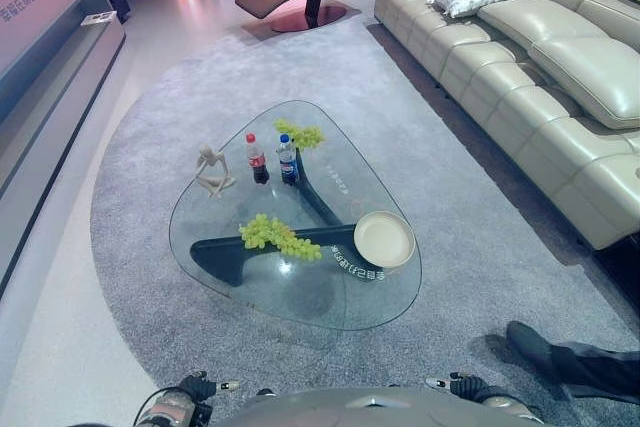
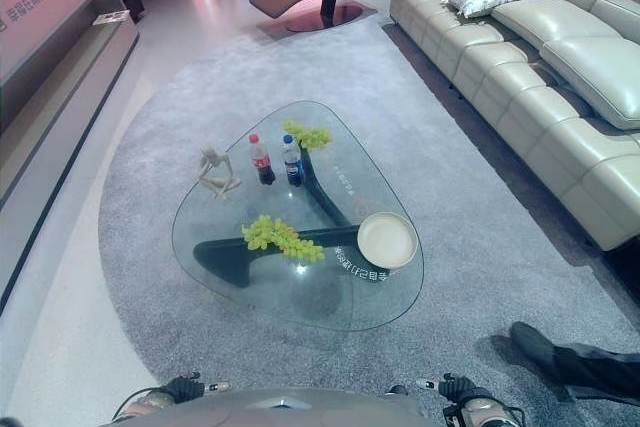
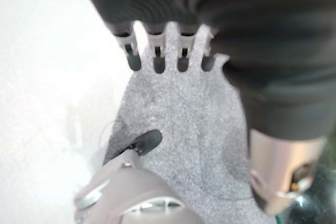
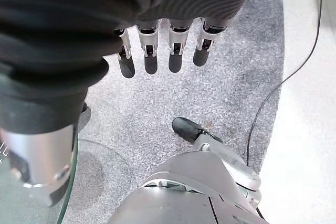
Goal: Pick up fruits into the plate
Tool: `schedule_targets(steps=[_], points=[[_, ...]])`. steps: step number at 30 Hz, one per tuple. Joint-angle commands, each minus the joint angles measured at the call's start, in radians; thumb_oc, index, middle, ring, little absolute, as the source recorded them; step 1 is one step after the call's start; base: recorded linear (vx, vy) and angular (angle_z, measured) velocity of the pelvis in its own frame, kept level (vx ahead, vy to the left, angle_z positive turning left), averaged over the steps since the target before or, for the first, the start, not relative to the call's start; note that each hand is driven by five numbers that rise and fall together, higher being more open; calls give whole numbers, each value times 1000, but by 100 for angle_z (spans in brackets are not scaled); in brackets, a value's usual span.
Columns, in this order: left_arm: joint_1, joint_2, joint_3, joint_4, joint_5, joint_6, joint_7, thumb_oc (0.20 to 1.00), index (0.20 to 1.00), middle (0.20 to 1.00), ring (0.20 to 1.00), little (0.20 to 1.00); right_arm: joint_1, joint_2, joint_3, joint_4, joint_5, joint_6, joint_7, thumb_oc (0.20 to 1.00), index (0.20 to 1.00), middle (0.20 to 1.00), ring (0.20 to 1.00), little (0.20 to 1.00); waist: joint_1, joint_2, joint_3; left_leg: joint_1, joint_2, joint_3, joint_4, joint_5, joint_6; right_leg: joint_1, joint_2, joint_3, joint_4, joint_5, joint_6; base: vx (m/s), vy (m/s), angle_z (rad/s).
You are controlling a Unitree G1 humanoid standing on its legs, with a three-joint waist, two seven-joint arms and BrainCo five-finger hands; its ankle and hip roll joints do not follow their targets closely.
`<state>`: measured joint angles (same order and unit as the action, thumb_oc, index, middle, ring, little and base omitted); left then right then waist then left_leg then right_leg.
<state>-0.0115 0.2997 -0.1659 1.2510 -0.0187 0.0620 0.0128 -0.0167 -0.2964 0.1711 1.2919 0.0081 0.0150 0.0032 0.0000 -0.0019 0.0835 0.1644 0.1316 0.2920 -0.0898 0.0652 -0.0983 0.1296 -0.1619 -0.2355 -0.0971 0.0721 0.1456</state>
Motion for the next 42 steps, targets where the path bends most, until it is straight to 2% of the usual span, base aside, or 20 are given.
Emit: schedule_targets(steps=[1, 14, 21, 26, 29, 31, 36, 38, 42], points=[[-67, 12, -27, 58, 13, -19, 4, 1000, 1000, 1000, 1000, 1000, -90, -10, 33, 50, -12, 0, -1, 1000, 1000, 1000, 1000, 1000, 6, -15, 6, -8, -19, -146, 20, -118, 28, 26, 11, 13, 51, -105, -12, 0, 0, 0], [-62, 14, -18, 66, 35, -34, 44, 1000, 1000, 1000, 1000, 1000, -89, -11, 31, 58, -10, -1, -1, 1000, 1000, 1000, 1000, 1000, 4, -11, 7, -2, -19, -141, 20, -119, 26, 35, 9, 9, 46, -107, -13, 0, 0, 0], [-78, 25, -22, 43, 14, -97, 115, 1000, 1000, 1000, 1000, 1000, -98, -22, 34, 53, -2, 6, 1, 1000, 1000, 1000, 1000, 1000, -3, -4, 20, -6, -18, -132, 20, -117, 26, 26, 8, 14, 51, -108, -13, 0, 0, 0], [-101, 40, -17, 6, 19, -191, 235, 1000, 1000, 1000, 1000, 1000, -94, -33, 30, 57, 1, 8, 2, 1000, 1000, 1000, 1000, 1000, -10, 2, 30, -11, -17, -127, 16, -112, 25, 21, 8, 15, 47, -105, -11, 0, 0, 0], [-137, 64, -37, -45, 39, -237, 369, 1000, 1000, 1000, 1000, 1000, -104, -51, 38, 47, 28, 8, -3, 1000, 1000, 1000, 1000, 1000, -16, 8, 49, -31, -16, -122, 19, -106, 23, -2, 7, 22, 54, -104, -11, -38, 16, 0], [-175, 85, -51, -89, 56, -246, 441, 1000, 1000, 1000, 1000, 1000, -117, -62, 50, 34, 47, 0, -15, 1000, 1000, 1000, 1000, 1000, -21, 13, 68, -54, -16, -120, 22, -99, 23, -29, 7, 30, 63, -102, -12, -123, 23, -4], [-294, 154, -73, -183, 73, -246, 501, 1000, 1000, 1000, 1000, 1000, -181, -91, 88, 4, 96, -4, -37, 1000, 1000, 1000, 1000, 1000, -38, 26, 143, -126, -17, -117, 24, -76, 23, -113, 9, 52, 81, -91, -18, -233, 45, -10], [-360, 211, -82, -227, 94, -228, 544, 1000, 1000, 1000, 1000, 1000, -202, -108, 100, 6, 114, -17, -34, 1000, 1000, 1000, 1000, 1000, -46, 34, 178, -146, -23, -117, 19, -69, 24, -137, 12, 62, 84, -86, -20, -140, 56, -7], [-431, 300, -77, -275, 143, -219, 522, 1000, 1000, 1000, 1000, 1000, -197, -126, 108, -22, 125, -42, -38, 1000, 1000, 1000, 1000, 1000, -55, 35, 215, -177, -30, -120, 25, -63, 22, -164, 11, 66, 89, -84, -20, -54, 11, -4]])
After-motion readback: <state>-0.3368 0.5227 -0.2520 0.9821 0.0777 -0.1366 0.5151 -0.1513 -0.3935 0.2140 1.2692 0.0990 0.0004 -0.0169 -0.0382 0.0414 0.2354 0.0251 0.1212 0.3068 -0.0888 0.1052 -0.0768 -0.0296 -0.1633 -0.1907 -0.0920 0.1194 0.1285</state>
